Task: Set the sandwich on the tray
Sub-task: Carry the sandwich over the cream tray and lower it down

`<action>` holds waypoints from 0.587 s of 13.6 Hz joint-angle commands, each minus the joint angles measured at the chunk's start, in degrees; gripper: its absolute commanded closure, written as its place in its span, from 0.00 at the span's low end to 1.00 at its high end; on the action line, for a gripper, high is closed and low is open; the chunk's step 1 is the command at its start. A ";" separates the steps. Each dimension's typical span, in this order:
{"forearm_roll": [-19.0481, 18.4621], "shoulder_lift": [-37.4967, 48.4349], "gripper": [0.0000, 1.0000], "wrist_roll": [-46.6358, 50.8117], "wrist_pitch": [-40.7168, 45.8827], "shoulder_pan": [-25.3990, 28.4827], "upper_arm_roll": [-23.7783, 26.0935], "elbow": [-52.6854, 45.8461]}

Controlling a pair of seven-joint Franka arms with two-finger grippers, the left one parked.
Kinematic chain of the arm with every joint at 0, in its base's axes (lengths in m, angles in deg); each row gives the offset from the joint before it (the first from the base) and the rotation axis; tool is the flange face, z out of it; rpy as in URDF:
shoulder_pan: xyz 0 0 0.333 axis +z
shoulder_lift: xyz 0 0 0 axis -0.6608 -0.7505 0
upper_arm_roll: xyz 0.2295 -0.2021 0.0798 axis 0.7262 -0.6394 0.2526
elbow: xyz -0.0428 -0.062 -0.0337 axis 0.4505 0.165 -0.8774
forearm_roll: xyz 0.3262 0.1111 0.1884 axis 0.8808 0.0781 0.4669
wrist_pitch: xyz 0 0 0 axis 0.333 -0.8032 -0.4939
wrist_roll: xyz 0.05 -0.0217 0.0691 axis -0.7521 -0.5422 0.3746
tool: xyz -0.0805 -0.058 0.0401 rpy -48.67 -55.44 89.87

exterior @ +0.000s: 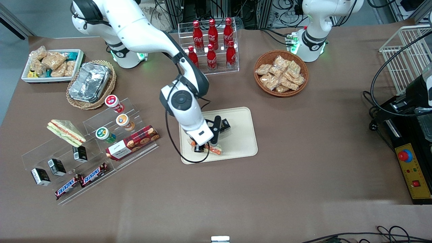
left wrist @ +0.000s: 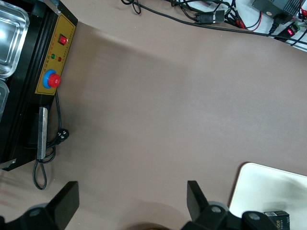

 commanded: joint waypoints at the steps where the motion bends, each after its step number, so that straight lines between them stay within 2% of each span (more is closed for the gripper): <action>1: -2.03 -5.01 1.00 -2.77 -1.10 0.07 -0.64 -5.46; 4: -1.95 -7.31 1.00 -9.26 -5.15 0.16 -0.64 -5.55; 8: -1.77 -7.84 1.00 -9.02 -5.15 0.16 -0.56 -5.47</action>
